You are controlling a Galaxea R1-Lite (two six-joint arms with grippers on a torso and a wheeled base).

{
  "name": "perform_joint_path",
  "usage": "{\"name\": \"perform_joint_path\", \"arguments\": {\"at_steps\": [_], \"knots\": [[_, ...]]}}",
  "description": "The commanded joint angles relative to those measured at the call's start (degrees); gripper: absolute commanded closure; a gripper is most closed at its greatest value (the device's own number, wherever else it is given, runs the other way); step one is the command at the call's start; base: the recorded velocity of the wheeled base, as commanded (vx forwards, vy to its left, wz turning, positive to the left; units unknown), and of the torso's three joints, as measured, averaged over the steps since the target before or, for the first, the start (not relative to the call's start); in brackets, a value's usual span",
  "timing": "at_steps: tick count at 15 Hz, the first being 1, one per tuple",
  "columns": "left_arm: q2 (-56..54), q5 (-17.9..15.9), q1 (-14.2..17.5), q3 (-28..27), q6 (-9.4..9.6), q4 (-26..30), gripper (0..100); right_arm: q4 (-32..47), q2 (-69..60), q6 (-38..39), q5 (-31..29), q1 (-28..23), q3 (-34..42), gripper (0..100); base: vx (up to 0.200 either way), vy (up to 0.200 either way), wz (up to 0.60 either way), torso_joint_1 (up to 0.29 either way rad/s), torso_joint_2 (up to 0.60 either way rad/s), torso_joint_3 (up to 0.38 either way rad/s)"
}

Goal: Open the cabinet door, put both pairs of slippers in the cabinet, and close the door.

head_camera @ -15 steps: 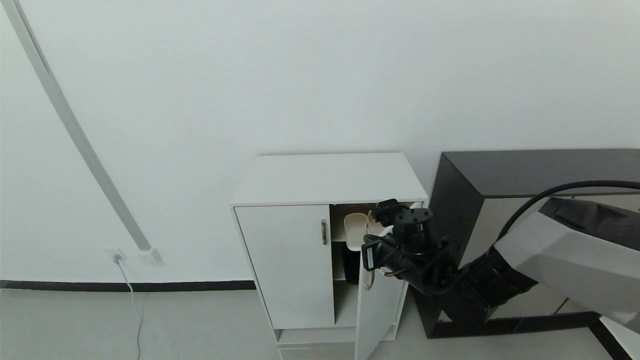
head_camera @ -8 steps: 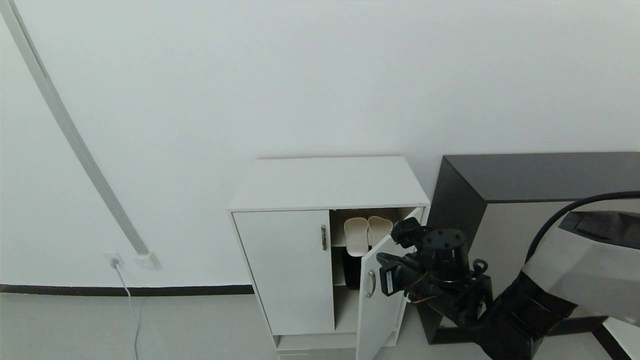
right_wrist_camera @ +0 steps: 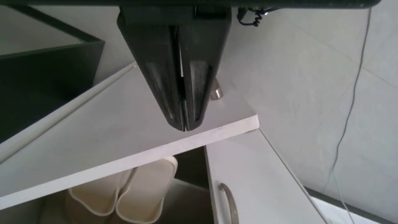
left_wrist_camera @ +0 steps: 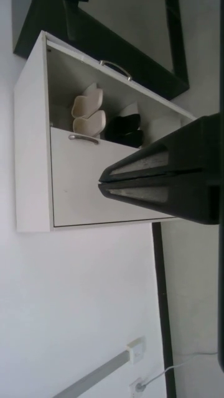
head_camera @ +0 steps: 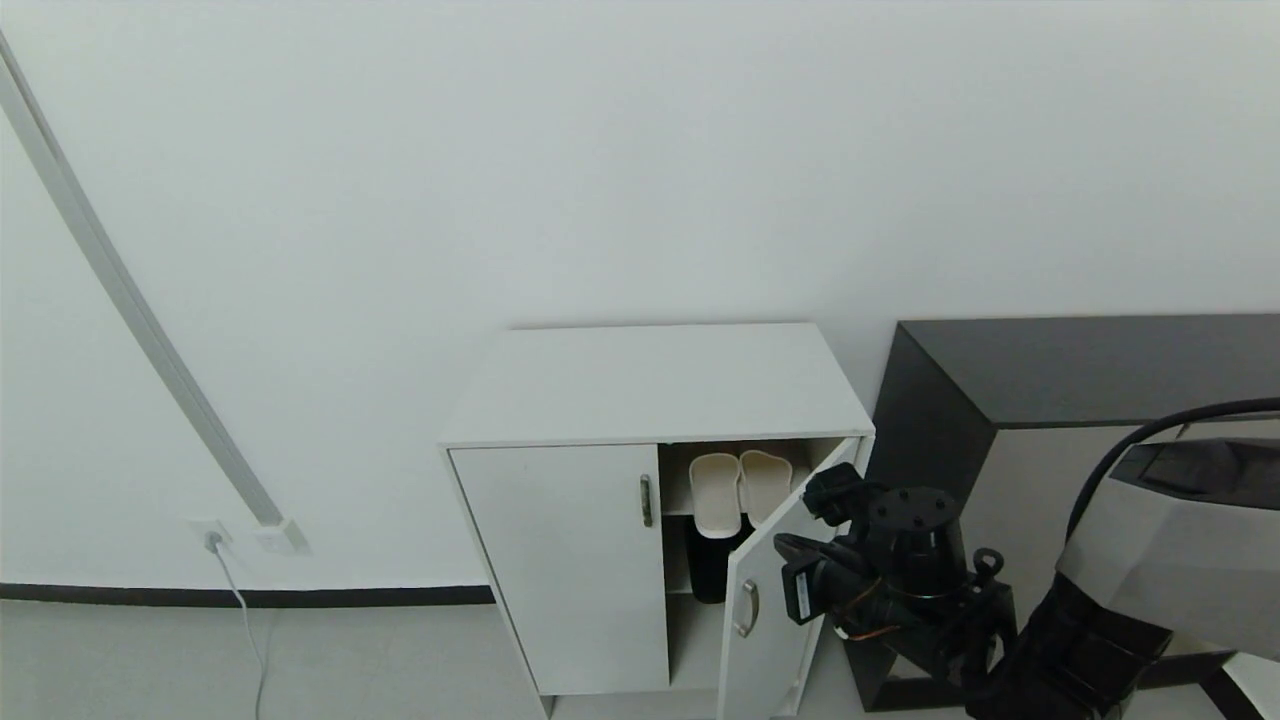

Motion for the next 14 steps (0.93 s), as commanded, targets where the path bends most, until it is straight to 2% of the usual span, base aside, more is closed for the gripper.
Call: {"name": "perform_joint_path", "arguments": {"at_steps": [1, 14], "knots": [[0.1, 0.0, 0.0, 0.0, -0.03, 0.0, 100, 0.0, 1.9, 0.0, 0.0, 0.0, -0.6, 100, 0.000, 0.000, 0.00, 0.000, 0.00, 0.000], [0.1, 0.0, 0.0, 0.0, -0.03, 0.0, 100, 2.2, 11.9, 0.0, -0.1, -2.1, -15.2, 100, 0.000, 0.000, 0.00, 0.000, 0.00, 0.000]]}}
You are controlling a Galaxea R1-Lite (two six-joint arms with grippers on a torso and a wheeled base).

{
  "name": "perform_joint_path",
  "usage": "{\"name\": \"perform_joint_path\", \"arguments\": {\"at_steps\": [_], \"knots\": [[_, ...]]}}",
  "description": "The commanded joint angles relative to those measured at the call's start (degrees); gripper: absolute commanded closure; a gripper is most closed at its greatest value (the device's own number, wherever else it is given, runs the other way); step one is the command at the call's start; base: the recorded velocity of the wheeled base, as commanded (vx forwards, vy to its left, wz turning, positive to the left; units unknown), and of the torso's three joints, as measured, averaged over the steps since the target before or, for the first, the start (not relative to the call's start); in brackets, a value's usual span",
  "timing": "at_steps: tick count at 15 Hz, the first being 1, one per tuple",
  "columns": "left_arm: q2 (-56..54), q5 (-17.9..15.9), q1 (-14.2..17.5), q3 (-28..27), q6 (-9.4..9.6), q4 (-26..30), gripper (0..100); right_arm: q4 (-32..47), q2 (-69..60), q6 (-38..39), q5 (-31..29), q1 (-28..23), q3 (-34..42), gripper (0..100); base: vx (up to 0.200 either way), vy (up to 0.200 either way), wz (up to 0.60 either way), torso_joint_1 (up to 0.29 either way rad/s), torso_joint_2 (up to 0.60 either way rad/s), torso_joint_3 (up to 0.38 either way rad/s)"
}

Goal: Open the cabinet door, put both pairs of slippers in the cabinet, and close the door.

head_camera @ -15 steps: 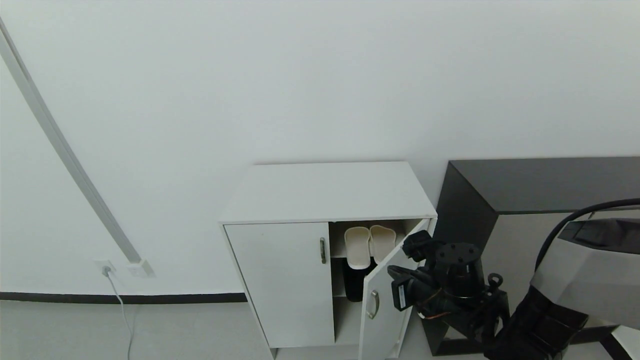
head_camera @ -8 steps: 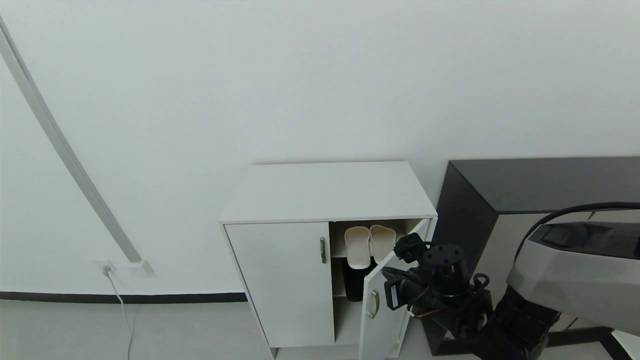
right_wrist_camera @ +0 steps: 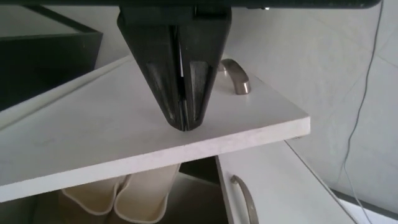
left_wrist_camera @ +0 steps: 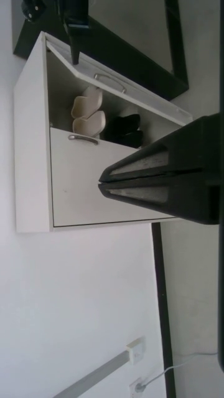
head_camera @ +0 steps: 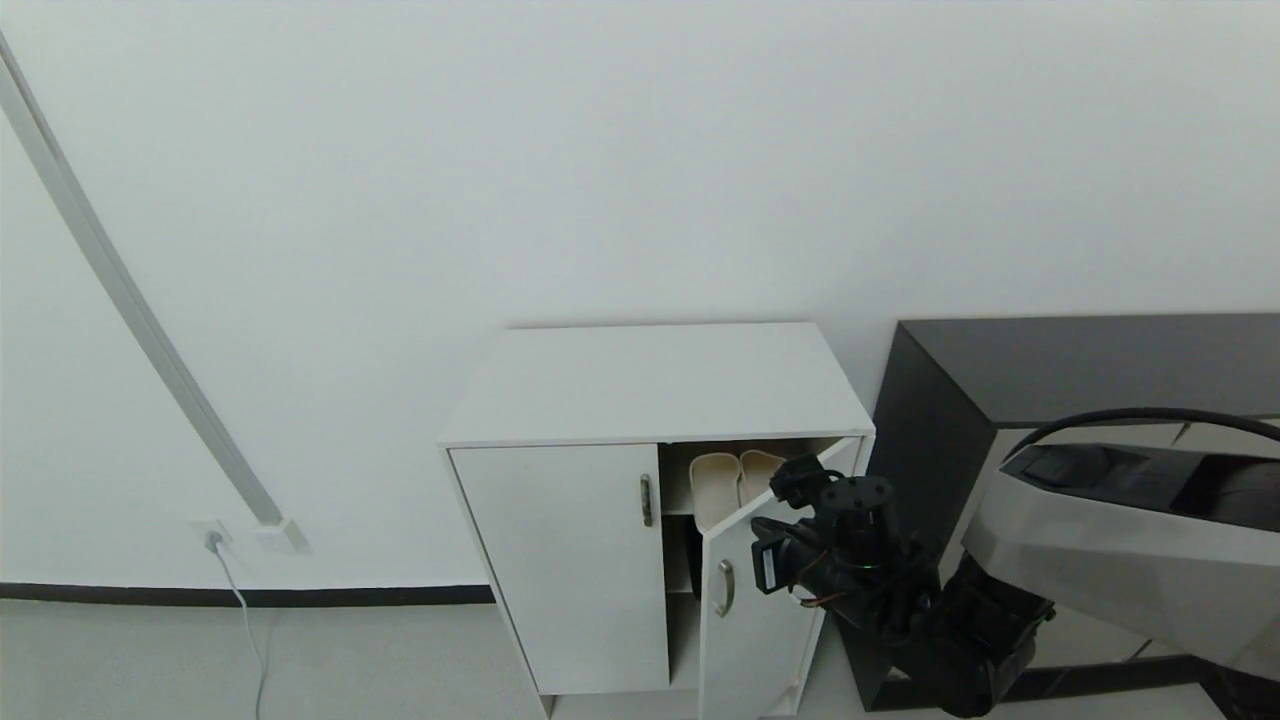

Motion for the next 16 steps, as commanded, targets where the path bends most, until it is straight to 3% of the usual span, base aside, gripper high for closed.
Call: {"name": "perform_joint_path", "arguments": {"at_steps": [1, 16], "knots": [[0.1, 0.0, 0.0, 0.0, -0.03, 0.0, 100, 0.2, 2.6, -0.1, 0.0, -0.5, -3.0, 100, 0.000, 0.000, 0.00, 0.000, 0.00, 0.000], [0.1, 0.0, 0.0, 0.0, -0.03, 0.0, 100, 12.8, 8.8, 0.0, -0.1, -3.3, -23.1, 100, 0.000, 0.000, 0.00, 0.000, 0.00, 0.000]]}}
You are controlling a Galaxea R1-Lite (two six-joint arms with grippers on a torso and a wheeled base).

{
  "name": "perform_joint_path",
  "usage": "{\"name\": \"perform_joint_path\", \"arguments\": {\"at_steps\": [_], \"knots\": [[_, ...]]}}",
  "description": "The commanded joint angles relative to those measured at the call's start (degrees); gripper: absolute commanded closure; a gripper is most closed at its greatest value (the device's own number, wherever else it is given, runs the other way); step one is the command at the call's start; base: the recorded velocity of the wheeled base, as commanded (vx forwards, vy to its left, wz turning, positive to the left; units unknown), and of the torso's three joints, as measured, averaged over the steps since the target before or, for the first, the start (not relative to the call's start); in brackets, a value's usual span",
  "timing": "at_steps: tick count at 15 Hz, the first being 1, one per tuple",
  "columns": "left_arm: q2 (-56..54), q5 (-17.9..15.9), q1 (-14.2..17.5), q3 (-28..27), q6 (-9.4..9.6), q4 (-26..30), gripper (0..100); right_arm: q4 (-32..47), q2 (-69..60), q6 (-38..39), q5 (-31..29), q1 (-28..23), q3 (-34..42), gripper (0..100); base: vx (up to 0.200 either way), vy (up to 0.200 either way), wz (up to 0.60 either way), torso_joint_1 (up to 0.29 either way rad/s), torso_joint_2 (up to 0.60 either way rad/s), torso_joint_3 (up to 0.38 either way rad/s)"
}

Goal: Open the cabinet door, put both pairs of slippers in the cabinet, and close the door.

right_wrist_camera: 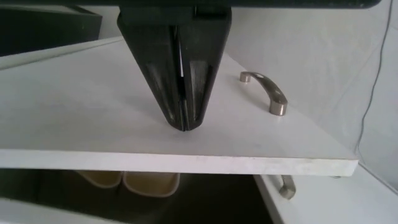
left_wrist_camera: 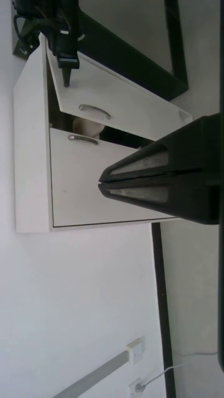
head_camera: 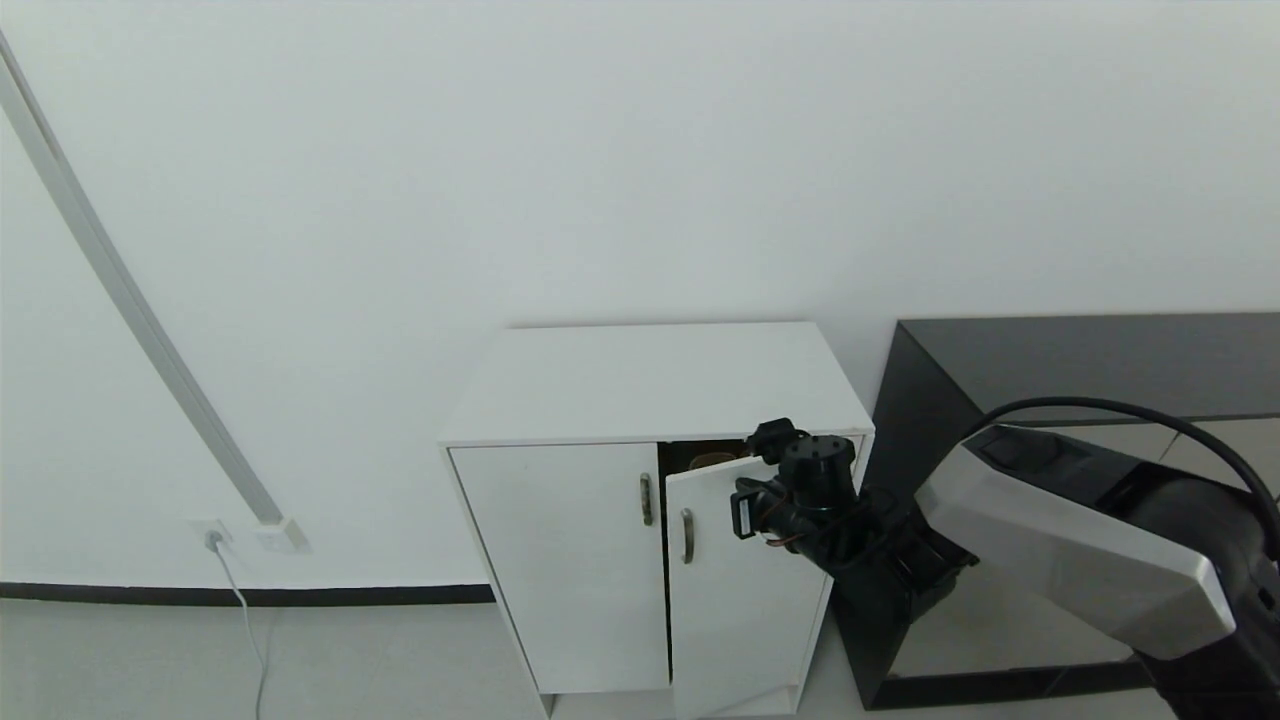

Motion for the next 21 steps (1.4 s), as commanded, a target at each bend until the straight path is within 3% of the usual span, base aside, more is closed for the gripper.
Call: {"name": "perform_joint_path", "arguments": {"at_steps": [1, 21], "knots": [[0.1, 0.0, 0.0, 0.0, -0.03, 0.0, 100, 0.9, 0.9, 0.0, 0.0, -0.3, -2.3, 100, 0.000, 0.000, 0.00, 0.000, 0.00, 0.000], [0.1, 0.1, 0.0, 0.0, -0.03, 0.0, 100, 7.2, 4.8, -0.1, 0.0, -2.9, -13.4, 100, 0.000, 0.000, 0.00, 0.000, 0.00, 0.000]]}}
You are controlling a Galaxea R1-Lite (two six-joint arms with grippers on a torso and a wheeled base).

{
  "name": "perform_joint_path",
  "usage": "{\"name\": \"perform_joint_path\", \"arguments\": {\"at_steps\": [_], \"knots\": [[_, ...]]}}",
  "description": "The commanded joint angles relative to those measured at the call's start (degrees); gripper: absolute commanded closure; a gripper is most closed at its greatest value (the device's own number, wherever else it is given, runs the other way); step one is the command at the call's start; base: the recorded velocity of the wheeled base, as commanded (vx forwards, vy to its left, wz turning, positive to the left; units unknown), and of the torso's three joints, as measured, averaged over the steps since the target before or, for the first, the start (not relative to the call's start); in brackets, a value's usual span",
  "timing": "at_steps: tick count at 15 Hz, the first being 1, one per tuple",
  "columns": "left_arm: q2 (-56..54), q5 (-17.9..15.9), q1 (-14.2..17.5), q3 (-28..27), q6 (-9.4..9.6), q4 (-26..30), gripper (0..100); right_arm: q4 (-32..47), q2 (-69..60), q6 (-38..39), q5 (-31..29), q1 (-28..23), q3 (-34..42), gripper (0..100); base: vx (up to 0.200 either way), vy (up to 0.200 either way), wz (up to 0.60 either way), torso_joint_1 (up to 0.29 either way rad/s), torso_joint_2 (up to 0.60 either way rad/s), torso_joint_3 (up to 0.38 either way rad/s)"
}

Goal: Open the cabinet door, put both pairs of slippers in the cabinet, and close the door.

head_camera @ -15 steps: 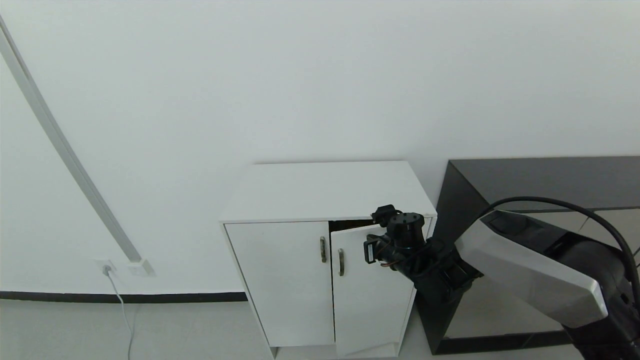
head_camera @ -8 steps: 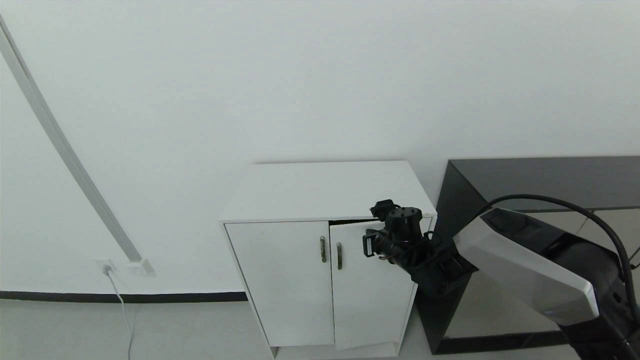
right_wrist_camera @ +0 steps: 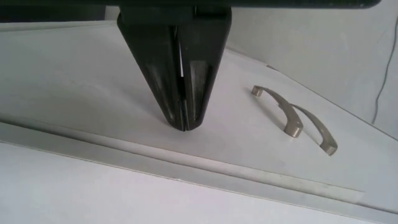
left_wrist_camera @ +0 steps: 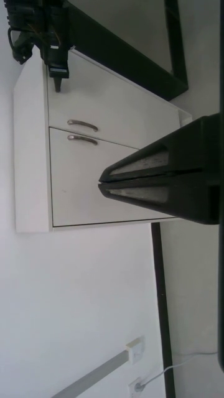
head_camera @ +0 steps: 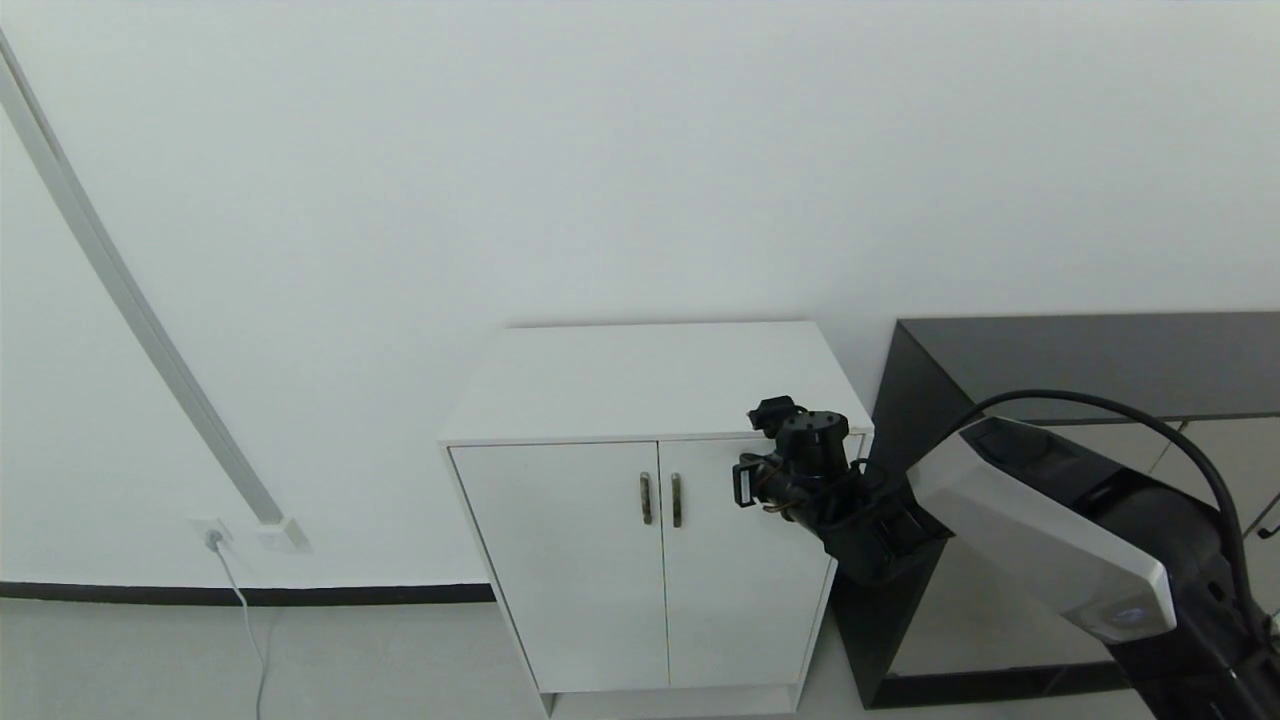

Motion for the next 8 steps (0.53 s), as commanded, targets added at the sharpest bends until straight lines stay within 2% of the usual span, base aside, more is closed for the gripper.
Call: {"name": "perform_joint_path", "arguments": {"at_steps": [1, 8], "knots": [[0.1, 0.0, 0.0, 0.0, -0.03, 0.0, 100, 0.0, 0.2, 0.0, 0.0, 0.0, -0.3, 100, 0.000, 0.000, 0.00, 0.000, 0.00, 0.000], [0.1, 0.0, 0.0, 0.0, -0.03, 0.0, 100, 0.1, 0.8, -0.1, 0.0, -0.3, -1.3, 100, 0.000, 0.000, 0.00, 0.000, 0.00, 0.000]]}}
